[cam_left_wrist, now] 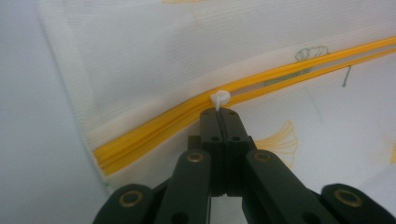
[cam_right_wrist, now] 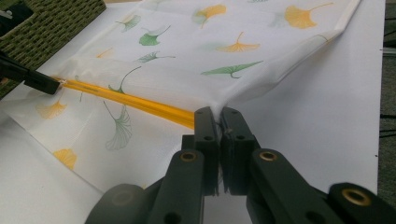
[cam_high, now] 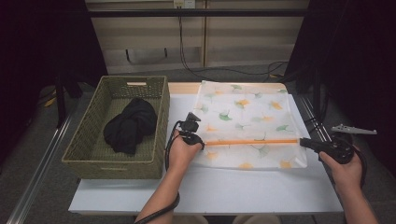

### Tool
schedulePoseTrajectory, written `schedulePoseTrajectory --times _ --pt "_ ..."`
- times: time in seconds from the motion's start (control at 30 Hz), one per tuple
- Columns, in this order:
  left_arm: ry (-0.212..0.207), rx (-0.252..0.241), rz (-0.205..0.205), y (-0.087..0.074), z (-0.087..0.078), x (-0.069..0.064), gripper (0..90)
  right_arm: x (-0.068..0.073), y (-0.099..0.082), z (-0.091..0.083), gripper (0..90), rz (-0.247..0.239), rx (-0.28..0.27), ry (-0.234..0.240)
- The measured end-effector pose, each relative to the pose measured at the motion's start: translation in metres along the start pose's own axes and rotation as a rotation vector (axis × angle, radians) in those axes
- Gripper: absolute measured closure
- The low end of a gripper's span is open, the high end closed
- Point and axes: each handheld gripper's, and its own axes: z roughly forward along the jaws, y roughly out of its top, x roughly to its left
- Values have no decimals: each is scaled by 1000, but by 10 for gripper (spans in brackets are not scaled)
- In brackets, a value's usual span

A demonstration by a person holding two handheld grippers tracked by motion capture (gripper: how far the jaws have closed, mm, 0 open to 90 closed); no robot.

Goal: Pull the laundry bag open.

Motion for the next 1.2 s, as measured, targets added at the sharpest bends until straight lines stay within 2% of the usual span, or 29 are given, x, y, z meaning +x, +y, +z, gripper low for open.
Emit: schedulePoseTrajectory --times 0.07,0.27,0.3,0.33,0.57,0.67,0.7,0.9,0.97,1.03,1.07,1.17,1.2 --pt "-2 -4 -17 0 0 0 900 0 0 0 867 1 1 0" --pt "8 -6 -17 0 -1 1 900 0 0 0 867 -3 3 -4" --pt "13 1 -1 0 -1 3 900 0 0 0 867 -3 1 -6" --pt "0 0 -21 0 -1 2 900 0 0 0 867 -3 2 -7" --pt "8 0 -27 0 -4 5 900 -2 0 -1 867 -4 1 -10" --pt "13 9 -11 0 -7 8 900 -3 -1 -1 867 0 -2 -11" --pt "12 -2 -26 0 -7 7 900 -3 -1 -1 867 0 -5 -13" --pt "21 -3 -23 0 -8 9 900 -2 0 -1 867 0 -5 -11" --pt "16 -8 -43 0 -8 10 900 -3 0 -2 867 -3 -7 -11" --pt "22 -2 -41 -1 -9 13 900 -3 0 -3 867 2 -6 -11" --pt "14 -9 -52 -1 -9 13 900 -4 0 -3 867 4 -4 -11" --pt "28 -5 -43 -2 -11 15 900 -4 0 -3 867 4 -7 -9" --pt "26 -10 -55 -2 -11 14 900 -4 0 -3 867 4 -7 -9"
